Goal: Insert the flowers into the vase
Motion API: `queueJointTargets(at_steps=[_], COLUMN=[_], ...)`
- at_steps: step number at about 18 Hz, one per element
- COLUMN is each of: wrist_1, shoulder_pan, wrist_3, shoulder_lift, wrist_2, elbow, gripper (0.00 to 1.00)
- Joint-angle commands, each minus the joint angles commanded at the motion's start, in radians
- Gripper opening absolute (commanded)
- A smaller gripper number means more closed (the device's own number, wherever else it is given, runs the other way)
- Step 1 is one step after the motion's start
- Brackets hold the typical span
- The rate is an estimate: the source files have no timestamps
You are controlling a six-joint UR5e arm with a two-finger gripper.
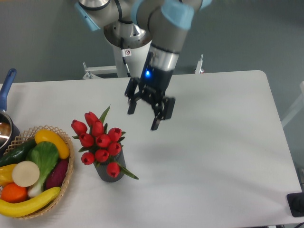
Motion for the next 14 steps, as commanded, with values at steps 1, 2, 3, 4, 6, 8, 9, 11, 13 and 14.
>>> queueJointTargets(at_steps=[1, 2, 3, 4, 6, 8, 9, 11, 13, 14], wrist_1=[-0.047, -0.095, -0.138, -0.17, -0.22, -0.29, -0.321, -0.37, -0.42, -0.436], shoulder_pan=[0.008, 0.012, 0.012, 0.019, 0.04, 0.054, 0.083, 0.123, 0.141, 0.163], wrist_3=[0.008, 0.012, 0.014, 0.017, 0.093, 0.248, 0.331, 0.447, 0.517, 0.555], shoulder_lift=[0.006, 0.008, 0.008, 0.006, 0.006, 0.028, 0.038, 0.057, 0.08, 0.089], wrist_2=[0.032, 0.052, 0.065, 0.08, 0.117, 0.172, 0.19, 0.194, 0.198, 0.206], elbow=[0.028, 0.057, 0.086, 0.109, 0.134, 0.14, 0.138, 0.141, 0.147, 0.144], gripper=[1.0, 1.0, 1.0, 1.0, 1.0, 1.0, 1.0, 1.0, 1.0, 1.0])
